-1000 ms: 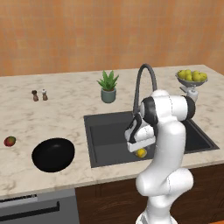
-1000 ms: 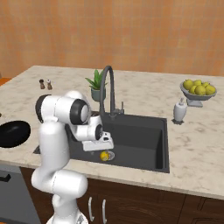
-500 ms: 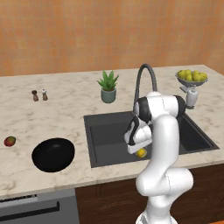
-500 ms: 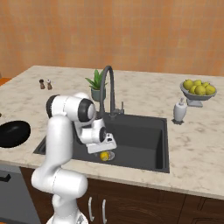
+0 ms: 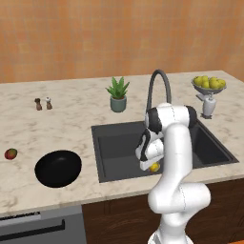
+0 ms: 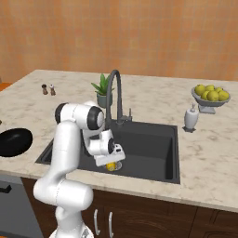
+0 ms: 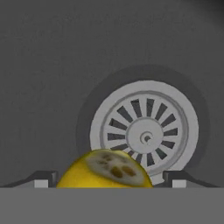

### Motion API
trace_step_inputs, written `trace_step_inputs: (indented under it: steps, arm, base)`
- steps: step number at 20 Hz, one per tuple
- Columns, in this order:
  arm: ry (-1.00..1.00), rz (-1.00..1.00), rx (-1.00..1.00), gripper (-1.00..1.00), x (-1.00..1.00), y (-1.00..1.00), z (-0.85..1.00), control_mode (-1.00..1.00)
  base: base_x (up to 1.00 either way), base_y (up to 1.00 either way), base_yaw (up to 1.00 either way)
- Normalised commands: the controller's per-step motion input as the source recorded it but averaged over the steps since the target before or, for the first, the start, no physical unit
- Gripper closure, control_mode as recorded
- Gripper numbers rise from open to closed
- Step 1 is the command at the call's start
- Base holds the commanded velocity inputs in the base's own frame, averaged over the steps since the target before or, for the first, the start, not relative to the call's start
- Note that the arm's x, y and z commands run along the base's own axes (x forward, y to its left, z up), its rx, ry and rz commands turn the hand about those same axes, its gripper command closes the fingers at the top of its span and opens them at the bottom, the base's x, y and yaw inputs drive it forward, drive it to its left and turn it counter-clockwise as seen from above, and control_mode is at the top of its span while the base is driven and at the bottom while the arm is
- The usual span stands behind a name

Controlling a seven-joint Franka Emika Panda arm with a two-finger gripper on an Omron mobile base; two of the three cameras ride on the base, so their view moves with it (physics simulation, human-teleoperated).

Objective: Pick the lemon from the sink and place it in the bowl. Then pick the bowl and place it in the microwave. Then close the microwave door and press the start button.

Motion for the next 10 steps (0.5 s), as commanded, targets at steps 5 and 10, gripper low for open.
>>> trace_step_inputs:
  steps: [5,10]
  arm:
    - [-0.03,0.0,0.0,1.0,-0.29,0.05,-0.1,-1.0]
    - [-0.07,-0.01,-0.04,1.0,-0.21,0.71,0.71,-1.0]
  base:
    - [0.0,0.0,0.0]
    - [0.0,0.0,0.0]
